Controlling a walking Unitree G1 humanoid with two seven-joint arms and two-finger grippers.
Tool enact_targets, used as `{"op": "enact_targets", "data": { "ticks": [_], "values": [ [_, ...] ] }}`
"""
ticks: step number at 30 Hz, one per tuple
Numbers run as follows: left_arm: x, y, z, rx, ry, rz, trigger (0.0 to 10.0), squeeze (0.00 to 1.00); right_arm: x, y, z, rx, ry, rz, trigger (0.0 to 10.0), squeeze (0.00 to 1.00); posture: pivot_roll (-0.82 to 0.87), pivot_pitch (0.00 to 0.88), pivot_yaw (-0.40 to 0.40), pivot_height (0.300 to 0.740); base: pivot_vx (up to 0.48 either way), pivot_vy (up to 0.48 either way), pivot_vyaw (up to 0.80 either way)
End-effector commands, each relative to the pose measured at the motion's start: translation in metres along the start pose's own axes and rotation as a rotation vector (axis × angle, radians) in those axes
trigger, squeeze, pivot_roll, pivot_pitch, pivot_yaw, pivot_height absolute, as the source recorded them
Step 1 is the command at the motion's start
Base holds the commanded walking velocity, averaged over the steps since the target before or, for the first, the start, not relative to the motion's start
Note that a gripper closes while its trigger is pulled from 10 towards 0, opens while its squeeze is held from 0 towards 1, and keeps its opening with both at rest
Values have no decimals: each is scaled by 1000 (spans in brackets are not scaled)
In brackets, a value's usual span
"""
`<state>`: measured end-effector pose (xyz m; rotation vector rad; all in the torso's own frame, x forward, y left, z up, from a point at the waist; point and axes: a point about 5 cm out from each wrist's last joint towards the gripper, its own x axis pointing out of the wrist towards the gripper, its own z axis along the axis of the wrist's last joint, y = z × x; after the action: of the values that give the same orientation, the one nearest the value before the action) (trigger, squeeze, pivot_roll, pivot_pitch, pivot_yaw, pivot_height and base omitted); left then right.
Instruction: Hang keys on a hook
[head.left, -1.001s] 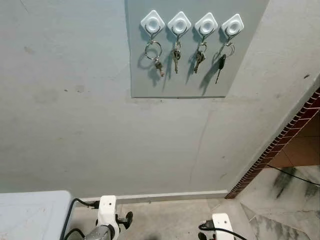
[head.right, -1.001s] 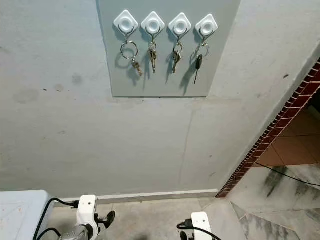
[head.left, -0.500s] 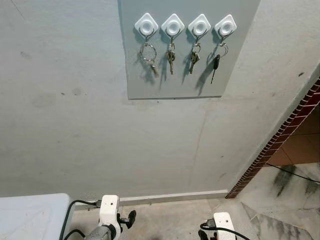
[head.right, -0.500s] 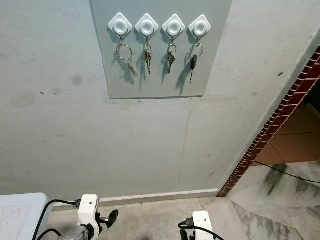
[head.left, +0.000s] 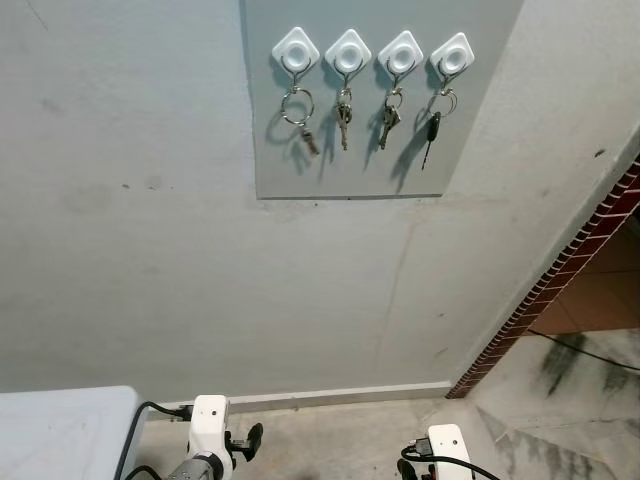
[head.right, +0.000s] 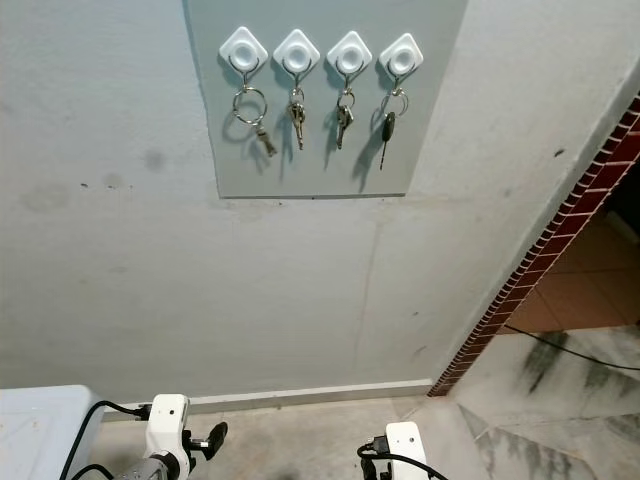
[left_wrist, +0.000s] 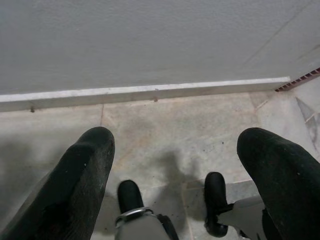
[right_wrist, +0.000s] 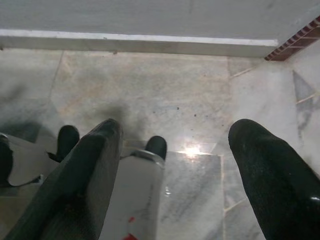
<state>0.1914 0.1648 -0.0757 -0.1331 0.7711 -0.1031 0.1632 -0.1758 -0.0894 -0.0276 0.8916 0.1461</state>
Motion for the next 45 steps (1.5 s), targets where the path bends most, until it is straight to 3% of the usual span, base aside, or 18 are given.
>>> {"op": "enact_targets", "data": {
  "ticks": [1,15,45],
  "values": [
    [-2,5,-3,-15,2,31,10000,0,-1,-1,-3,-11,15,2,10000,0,2,0,-58,740,0,0,0],
    [-1,-3,-5,-25,-8,28,10000,0,1,-3,3,-29,15,10,10000,0,32,0,-75,740,0,-83,0],
    [2,-7,-1,-22,-3,9,10000,0,-3,-4,-7,0,31,2,10000,0,2,0,-66,740,0,-427,0]
  ]
}}
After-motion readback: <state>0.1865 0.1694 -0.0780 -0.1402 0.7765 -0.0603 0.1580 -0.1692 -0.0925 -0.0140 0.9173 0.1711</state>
